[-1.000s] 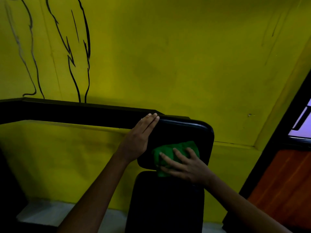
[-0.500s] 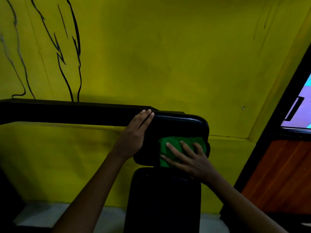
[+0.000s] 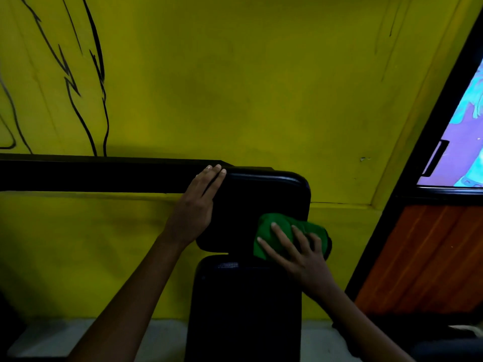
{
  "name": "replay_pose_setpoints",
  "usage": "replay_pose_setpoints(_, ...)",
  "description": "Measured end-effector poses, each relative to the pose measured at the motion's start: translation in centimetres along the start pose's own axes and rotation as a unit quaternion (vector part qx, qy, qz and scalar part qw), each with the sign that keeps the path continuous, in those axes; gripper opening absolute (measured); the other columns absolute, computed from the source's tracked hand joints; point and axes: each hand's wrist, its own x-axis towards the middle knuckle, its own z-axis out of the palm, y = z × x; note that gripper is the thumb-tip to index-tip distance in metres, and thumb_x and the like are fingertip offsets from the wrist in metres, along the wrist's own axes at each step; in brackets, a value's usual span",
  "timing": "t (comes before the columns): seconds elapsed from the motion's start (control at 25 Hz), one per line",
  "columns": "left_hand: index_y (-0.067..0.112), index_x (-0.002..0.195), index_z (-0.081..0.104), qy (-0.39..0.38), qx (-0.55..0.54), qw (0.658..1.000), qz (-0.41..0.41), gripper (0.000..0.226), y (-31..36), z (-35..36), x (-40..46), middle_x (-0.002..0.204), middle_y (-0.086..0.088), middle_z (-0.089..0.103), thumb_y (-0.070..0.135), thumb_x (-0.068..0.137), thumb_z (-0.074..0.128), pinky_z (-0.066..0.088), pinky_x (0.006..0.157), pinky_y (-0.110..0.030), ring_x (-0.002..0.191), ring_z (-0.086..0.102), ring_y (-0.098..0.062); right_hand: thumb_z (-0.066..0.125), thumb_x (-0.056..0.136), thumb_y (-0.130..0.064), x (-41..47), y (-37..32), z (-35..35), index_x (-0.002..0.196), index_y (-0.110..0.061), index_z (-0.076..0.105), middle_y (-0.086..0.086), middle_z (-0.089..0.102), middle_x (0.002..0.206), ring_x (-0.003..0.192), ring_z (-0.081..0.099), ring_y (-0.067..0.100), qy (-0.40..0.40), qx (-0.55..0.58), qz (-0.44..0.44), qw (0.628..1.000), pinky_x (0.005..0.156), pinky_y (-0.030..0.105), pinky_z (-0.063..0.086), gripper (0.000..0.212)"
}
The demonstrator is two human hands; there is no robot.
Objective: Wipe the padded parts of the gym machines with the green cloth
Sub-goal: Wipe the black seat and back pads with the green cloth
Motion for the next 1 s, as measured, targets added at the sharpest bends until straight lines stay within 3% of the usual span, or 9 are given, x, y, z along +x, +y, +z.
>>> replay_pose_setpoints(0.08,0.000,0.143,0.036,0.002,-0.001,1.000,-0.003,0.055,0.2,0.0,0.1,0.148,-0.016,0.037,-0.002,0.089,0.033,0.027,0.112,-0.040,0.140,0.026,-0.028,0.020,0.103,-0.037,1.3,1.7,-0.6,0.139,-0.034,0.039,0.007,0.033,0.147,0.110,0.045,0.037,-0.009,-0.005,-0.013,1.000,0.081,0.045,0.033,0.041)
replay_pose_setpoints(0.28,0.000,0.143,0.037,0.010,-0.011,1.000,-0.012,0.054,0.5,0.2,0.1,0.148,-0.016,0.037,-0.001,0.089,0.034,0.028,0.112,-0.045,0.141,0.027,-0.029,0.049,0.092,-0.038,5.7,5.1,-1.2,0.143,-0.037,0.034,0.007,0.030,0.149,0.112,0.042,0.035,0.012,-0.026,0.088,0.996,0.080,0.045,0.033,0.053)
replay_pose_setpoints(0.4,0.000,0.144,0.034,0.005,-0.009,1.000,-0.017,0.052,0.6,0.4,-0.2,0.150,-0.016,0.034,0.002,0.092,0.035,0.028,0.112,-0.046,0.142,0.024,-0.030,0.061,0.087,-0.032,2.2,1.9,-0.2,0.144,-0.035,0.033,0.008,0.027,0.151,0.118,0.039,0.038,0.004,0.018,0.166,0.986,0.084,0.048,0.038,0.064)
replay_pose_setpoints(0.6,0.002,0.147,0.028,-0.017,0.016,1.000,-0.021,0.051,0.9,0.4,-0.4,0.153,-0.015,0.027,0.016,0.098,0.032,0.028,0.113,-0.046,0.144,0.019,-0.029,0.039,0.091,-0.042,-1.8,0.5,-0.7,0.145,-0.035,0.023,0.011,0.029,0.146,0.114,0.039,0.039,-0.054,0.074,0.125,0.988,0.076,0.054,0.047,0.057)
replay_pose_setpoints(0.76,0.002,0.147,0.028,-0.014,-0.001,0.999,-0.031,0.052,1.1,0.7,-0.4,0.153,-0.014,0.026,0.020,0.100,0.034,0.025,0.114,-0.047,0.145,0.017,-0.028,0.044,0.086,-0.030,1.8,2.8,-1.4,0.141,-0.035,0.033,0.010,0.027,0.148,0.115,0.040,0.038,-0.050,0.046,0.162,0.985,0.079,0.051,0.041,0.056)
replay_pose_setpoints(0.92,0.003,0.148,0.026,-0.018,-0.011,0.999,-0.036,0.055,1.0,0.6,-0.6,0.155,-0.013,0.024,0.029,0.101,0.038,0.026,0.114,-0.048,0.146,0.015,-0.028,0.060,0.084,-0.025,-1.9,0.0,-0.4,0.144,-0.035,0.028,0.009,0.025,0.150,0.116,0.039,0.039,-0.060,0.083,0.186,0.977,0.079,0.051,0.045,0.069)
replay_pose_setpoints(1.0,0.003,0.148,0.025,-0.030,0.002,0.999,-0.029,0.058,0.7,0.5,-0.8,0.155,-0.014,0.023,0.033,0.101,0.038,0.026,0.114,-0.049,0.146,0.015,-0.029,0.055,0.086,-0.029,-4.3,-1.7,-0.7,0.144,-0.035,0.025,0.008,0.027,0.149,0.115,0.041,0.037,-0.079,0.106,0.178,0.975,0.077,0.051,0.047,0.066)
